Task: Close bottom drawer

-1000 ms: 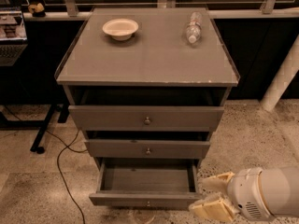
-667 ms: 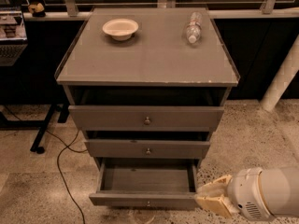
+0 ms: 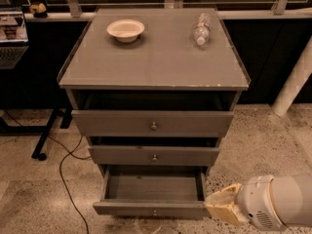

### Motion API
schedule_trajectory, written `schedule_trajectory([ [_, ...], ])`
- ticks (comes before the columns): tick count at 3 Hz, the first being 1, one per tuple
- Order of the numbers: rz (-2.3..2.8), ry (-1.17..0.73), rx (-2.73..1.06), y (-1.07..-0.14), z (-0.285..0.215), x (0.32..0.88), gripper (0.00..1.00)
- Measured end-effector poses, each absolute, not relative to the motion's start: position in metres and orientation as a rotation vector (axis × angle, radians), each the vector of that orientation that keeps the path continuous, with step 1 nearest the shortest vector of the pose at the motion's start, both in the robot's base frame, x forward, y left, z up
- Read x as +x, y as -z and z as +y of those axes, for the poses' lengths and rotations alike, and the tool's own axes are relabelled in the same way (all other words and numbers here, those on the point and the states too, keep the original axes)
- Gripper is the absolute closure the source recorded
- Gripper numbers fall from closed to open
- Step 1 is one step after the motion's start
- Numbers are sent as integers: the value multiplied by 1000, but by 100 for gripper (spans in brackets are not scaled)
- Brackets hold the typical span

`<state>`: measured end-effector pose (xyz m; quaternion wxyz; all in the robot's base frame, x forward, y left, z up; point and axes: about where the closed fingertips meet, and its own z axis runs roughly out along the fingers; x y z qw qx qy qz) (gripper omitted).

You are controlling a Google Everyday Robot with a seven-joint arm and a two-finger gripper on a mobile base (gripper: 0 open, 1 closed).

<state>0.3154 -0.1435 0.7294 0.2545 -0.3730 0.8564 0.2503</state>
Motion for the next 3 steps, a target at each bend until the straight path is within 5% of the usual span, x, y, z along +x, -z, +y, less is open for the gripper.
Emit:
schedule_trajectory([
  [3,2320,-788,-817,-625,-138,367,100],
])
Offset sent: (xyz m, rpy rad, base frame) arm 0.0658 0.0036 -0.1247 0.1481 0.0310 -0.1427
